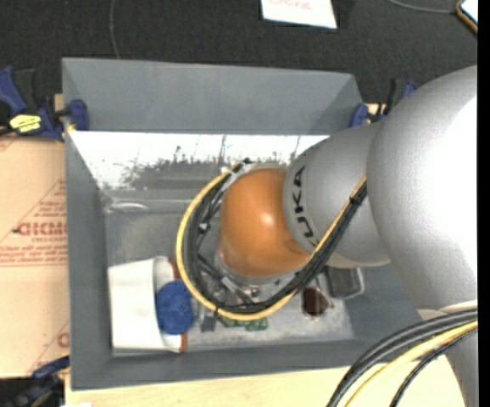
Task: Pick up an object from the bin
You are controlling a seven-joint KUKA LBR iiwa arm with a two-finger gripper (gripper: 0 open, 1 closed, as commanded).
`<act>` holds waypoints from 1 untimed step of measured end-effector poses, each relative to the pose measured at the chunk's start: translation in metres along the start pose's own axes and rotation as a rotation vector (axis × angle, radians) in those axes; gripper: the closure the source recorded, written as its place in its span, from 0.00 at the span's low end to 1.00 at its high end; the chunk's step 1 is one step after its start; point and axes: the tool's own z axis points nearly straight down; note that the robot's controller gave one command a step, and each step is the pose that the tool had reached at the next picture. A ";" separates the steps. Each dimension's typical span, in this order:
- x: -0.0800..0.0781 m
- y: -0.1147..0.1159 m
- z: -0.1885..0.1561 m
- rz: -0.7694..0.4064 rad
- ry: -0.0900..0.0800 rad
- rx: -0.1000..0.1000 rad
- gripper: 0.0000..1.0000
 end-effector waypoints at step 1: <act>-0.001 0.001 -0.036 0.000 -0.006 -0.002 1.00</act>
Offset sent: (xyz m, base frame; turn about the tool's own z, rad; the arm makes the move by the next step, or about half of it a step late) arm 0.0014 0.0010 0.0299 -0.0004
